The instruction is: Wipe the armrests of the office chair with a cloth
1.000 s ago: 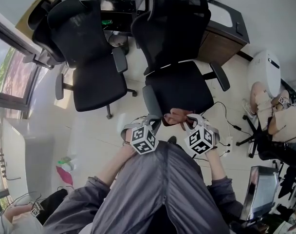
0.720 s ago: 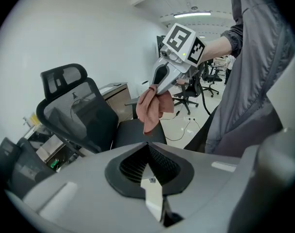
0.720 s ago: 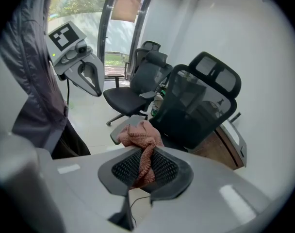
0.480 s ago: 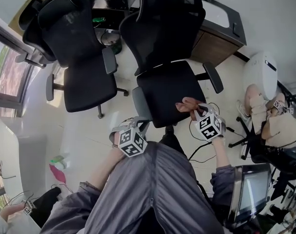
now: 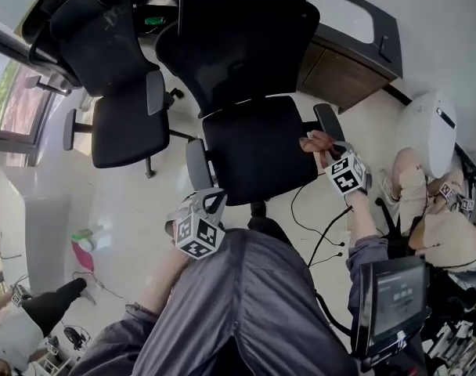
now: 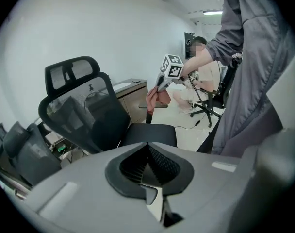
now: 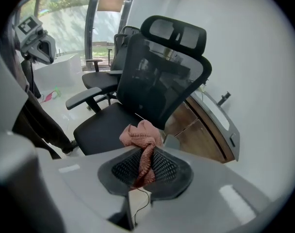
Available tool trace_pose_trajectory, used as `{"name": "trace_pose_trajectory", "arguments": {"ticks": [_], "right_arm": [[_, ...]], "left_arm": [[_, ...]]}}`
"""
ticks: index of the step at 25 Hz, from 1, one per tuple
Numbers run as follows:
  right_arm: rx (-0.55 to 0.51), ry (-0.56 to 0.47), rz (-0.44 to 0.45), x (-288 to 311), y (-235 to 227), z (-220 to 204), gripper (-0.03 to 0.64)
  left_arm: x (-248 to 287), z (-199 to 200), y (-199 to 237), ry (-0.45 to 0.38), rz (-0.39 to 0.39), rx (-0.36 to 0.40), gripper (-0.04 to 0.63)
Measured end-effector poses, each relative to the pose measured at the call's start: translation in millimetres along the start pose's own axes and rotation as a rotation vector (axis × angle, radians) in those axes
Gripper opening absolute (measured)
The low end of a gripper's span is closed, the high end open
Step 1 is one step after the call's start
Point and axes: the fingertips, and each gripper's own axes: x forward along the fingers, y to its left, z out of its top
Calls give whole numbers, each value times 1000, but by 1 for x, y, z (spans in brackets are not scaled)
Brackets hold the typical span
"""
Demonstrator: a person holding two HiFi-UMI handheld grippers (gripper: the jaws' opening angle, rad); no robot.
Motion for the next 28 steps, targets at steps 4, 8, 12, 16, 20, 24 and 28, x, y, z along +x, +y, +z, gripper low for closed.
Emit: {"name": "trace_pose_trajectory", "arguments": {"ticks": [4,8,12,16,20,24,28], "right_arm": [[-19,25,27,43,-38,-20,49],[-30,117,47,89,-72,-47,49],[-29,172,56,130,-90,-50,49],[-79,187,9,157,-119,-33,49],[-90,194,8,183,-126,-27,49],[-164,256,51,198,-103,-43,49],[-151,264,51,193,-98,-56,49]], "left_arm": [[12,10,-13,32,23,-33,17],[18,16,-17,73,67,-67,17],[11,13,-10,108,130,-118,17],[8,9,-8,149,174,-163,17],[7,3,-10,171,196,-182,17],[0,6,-5,159,218,-182,17],[5,19,3,134,220,-159,17]]}}
